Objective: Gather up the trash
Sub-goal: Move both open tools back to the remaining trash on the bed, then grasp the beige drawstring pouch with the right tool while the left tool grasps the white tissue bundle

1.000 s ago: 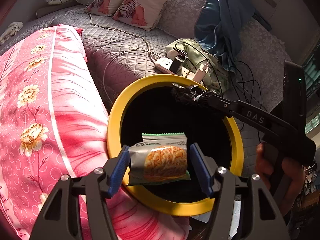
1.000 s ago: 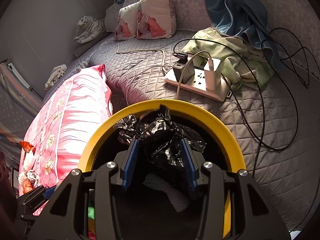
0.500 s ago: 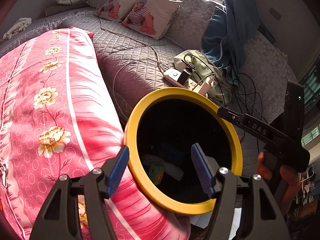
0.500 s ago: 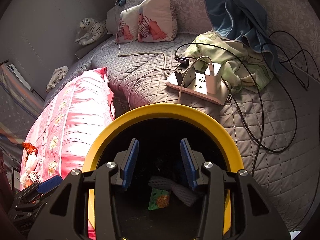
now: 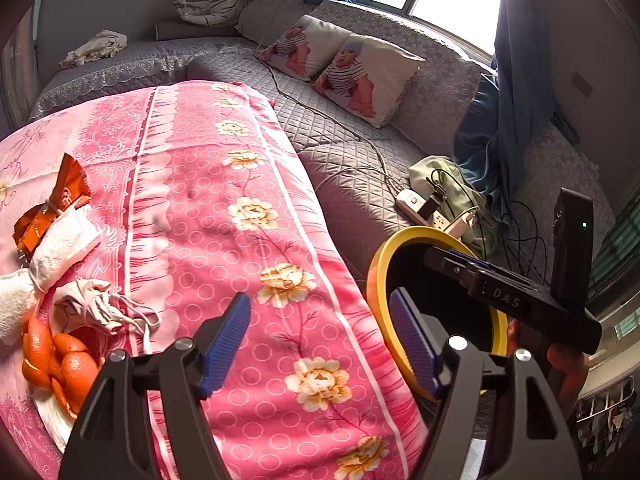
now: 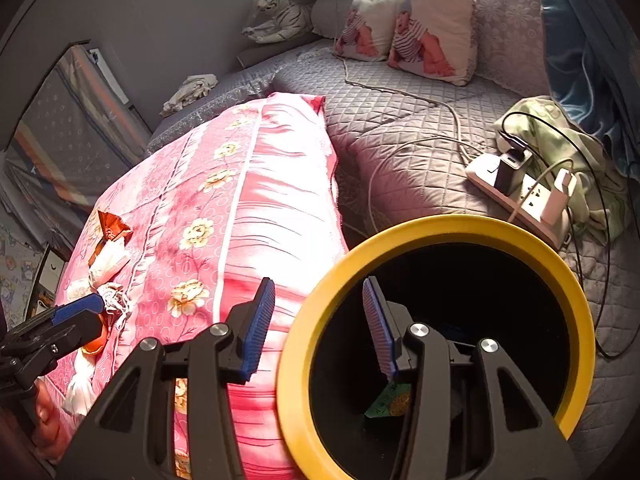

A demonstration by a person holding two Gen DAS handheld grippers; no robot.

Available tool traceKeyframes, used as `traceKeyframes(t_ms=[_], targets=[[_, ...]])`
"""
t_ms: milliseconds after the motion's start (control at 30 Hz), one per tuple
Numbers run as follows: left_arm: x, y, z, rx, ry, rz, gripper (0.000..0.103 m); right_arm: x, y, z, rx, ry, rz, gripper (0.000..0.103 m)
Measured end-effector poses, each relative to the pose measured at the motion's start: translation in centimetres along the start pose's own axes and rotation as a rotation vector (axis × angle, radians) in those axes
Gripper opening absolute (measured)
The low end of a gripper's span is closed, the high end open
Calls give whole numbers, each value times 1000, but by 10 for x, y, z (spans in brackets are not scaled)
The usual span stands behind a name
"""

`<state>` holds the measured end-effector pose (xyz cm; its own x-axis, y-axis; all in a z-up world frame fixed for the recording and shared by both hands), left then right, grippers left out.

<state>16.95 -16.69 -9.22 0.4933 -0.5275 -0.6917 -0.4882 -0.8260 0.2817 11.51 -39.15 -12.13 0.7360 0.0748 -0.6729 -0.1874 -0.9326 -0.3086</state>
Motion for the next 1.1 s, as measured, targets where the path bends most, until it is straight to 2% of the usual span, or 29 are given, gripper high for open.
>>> traceKeyframes(t_ms=[67, 267, 467, 800, 1100], targets=[[-14, -23, 2, -16, 5, -39, 70, 11, -25, -4, -48, -25, -54, 47], [-58, -94, 21, -117, 23, -142, 74, 42, -98, -6, -182, -107, -171, 48], [-91, -137, 51, -198, 25, -205, 75, 73, -164, 4, -312, -196, -253, 48], [-95, -162, 100, -311, -26, -194, 75, 98, -241, 26, -471, -286, -301, 48], [-86, -162, 120, -346, -60, -175, 75, 115, -278, 36, -568, -311, -282, 48]])
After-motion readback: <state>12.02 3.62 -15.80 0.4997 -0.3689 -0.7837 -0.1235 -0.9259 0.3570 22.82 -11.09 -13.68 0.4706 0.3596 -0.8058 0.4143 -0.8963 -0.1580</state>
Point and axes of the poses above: each gripper's, at about its wrist camera, not at the fingertips, and x roughly the way its jaws point, y to its right, z to its underside, the point moved 2 cm from there along x, roughly the way its jaws point, and after that the axes turned 5 degrees about y, right-handed, at the moved point
